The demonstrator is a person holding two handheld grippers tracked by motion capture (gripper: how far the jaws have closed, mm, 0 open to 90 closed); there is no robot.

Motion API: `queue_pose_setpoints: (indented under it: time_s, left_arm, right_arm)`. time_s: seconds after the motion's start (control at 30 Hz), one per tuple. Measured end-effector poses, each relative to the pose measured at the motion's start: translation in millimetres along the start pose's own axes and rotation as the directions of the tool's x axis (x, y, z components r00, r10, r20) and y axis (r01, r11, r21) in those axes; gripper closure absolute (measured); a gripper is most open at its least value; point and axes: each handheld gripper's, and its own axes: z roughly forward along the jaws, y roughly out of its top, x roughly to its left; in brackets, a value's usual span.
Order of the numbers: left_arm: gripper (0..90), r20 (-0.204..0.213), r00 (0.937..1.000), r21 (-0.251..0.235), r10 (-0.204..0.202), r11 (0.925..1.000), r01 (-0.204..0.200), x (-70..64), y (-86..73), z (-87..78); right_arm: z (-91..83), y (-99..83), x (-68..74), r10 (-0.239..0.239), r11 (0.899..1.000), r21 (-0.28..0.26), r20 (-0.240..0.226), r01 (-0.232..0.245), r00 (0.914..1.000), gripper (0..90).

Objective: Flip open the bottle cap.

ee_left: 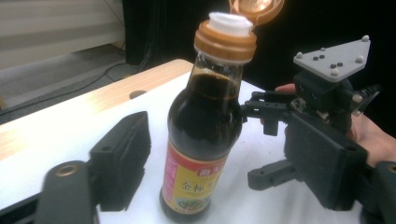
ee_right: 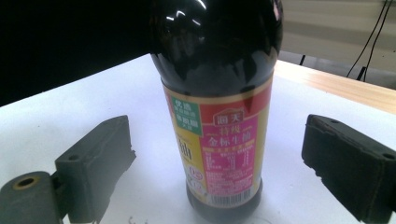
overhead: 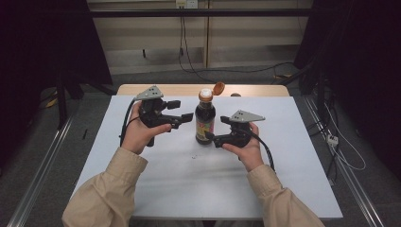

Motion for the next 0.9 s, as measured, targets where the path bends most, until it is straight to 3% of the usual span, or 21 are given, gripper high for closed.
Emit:
queue_pose_setpoints:
  time_s: [0.4, 0.9]
  left_arm:
    - [11.0, 0.022, 0.9998, 0.011, 0.001, 0.9999, -0.001, 4.1, -24.0, 1.6]
    - [5.4, 0.013, 0.9998, 0.027, 0.015, 0.9995, -0.015, 4.0, -48.1, -0.4]
  right_arm:
    - [-6.5, -7.7, -0.6, 0.008, 1.000, 0.030, -0.004, -0.008, 1.0000, 6.4]
    - [-14.7, -12.2, 2.4, 0.034, 0.999, 0.035, -0.029, -0.033, 0.9990, 5.9]
